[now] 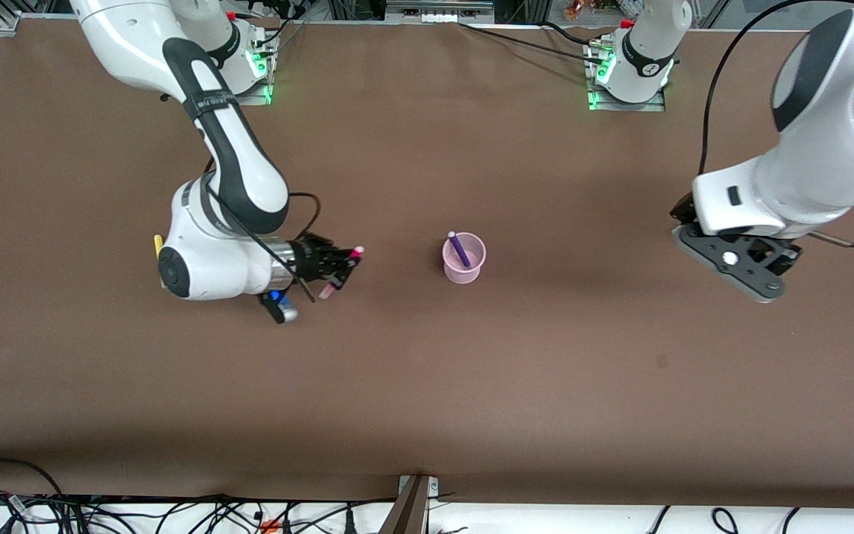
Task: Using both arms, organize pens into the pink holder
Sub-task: 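Withdraw the left gripper while the right gripper carries the pink marker to the cup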
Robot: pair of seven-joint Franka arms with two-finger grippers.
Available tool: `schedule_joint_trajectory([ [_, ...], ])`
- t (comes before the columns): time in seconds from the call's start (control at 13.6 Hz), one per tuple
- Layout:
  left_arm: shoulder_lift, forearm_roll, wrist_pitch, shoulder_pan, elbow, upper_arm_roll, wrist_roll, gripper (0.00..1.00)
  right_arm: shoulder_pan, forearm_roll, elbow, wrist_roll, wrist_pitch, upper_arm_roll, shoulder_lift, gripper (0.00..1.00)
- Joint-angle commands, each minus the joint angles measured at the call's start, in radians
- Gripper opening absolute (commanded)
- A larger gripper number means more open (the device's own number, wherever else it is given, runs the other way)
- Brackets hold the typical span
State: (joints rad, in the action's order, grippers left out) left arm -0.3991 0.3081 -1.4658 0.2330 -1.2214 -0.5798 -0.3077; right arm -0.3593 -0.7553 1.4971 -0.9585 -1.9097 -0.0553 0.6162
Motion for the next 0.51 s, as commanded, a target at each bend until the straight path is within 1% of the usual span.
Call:
schedule_joint_trajectory([
  [0.0, 0.109, -0.156, 0.015, -0.105, -0.057, 0.221, 0.189, 1.0, -0.007, -0.207, -0.061, -0.158, -0.046, -0.053, 0.016, 0.0],
  [0.07, 0.162, -0.237, 0.013, -0.153, -0.105, 0.338, 0.244, 1.0, -0.029, -0.264, -0.063, -0.207, -0.089, -0.061, 0.016, 0.0],
  [0.15, 0.208, -0.298, 0.004, -0.244, -0.159, 0.47, 0.26, 1.0, -0.062, -0.298, -0.064, -0.241, -0.141, -0.064, 0.016, 0.0],
  [0.22, 0.229, -0.323, -0.029, -0.309, -0.208, 0.586, 0.257, 1.0, -0.105, -0.337, -0.064, -0.274, -0.208, -0.064, 0.016, 0.0],
  [0.29, 0.253, -0.342, -0.109, -0.314, -0.28, 0.616, 0.26, 1.0, -0.14, -0.395, -0.066, -0.337, -0.292, -0.064, 0.025, 0.0],
  [0.37, 0.299, -0.343, -0.211, -0.322, -0.35, 0.627, 0.259, 1.0, -0.171, -0.432, -0.07, -0.377, -0.357, -0.063, 0.037, 0.0],
  [0.44, 0.366, -0.34, -0.293, -0.325, -0.448, 0.63, 0.262, 1.0, -0.199, -0.44, -0.073, -0.384, -0.4, -0.064, 0.056, 0.0],
])
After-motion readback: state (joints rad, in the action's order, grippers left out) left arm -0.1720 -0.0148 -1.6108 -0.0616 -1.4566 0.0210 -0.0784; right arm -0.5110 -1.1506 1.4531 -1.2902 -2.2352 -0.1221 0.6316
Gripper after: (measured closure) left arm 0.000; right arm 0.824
